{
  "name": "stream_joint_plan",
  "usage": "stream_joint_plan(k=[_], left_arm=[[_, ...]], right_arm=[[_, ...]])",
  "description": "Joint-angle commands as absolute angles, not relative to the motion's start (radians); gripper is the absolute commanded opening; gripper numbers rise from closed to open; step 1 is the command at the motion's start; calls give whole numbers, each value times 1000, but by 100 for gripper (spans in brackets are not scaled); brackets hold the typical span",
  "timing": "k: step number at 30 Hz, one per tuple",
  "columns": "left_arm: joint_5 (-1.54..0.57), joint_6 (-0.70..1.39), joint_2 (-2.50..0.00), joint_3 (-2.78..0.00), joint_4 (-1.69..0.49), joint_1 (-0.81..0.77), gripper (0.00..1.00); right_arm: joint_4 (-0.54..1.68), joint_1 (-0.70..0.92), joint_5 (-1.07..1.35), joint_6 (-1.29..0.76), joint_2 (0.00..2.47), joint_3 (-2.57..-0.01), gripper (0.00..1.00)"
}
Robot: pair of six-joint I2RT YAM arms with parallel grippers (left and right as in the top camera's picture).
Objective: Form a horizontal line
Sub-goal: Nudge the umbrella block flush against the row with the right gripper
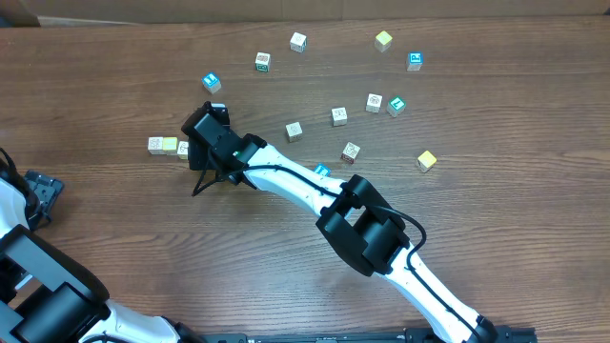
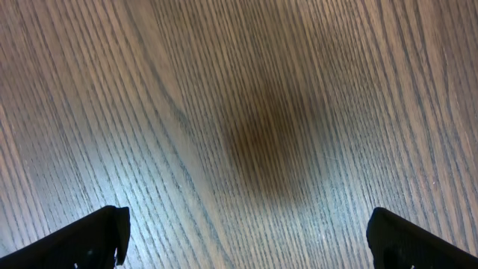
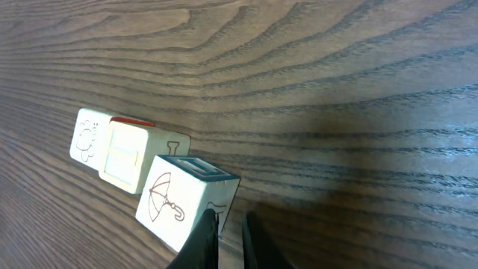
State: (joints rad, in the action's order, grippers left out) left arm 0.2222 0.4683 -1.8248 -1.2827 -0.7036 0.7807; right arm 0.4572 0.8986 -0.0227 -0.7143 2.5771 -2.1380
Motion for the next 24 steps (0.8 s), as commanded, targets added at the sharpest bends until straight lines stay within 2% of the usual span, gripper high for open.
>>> stream_joint_plan(k=[1, 16, 24], left_arm=[[243, 464, -1839, -1276, -703, 783, 99], [243, 464, -1839, -1276, -703, 783, 100], [243, 464, -1839, -1276, -703, 783, 99]], right_arm=[[442, 904, -24, -718, 2598, -2131, 9], [410, 902, -77, -718, 2598, -2131, 9], [470, 903, -73, -718, 2598, -2131, 8]])
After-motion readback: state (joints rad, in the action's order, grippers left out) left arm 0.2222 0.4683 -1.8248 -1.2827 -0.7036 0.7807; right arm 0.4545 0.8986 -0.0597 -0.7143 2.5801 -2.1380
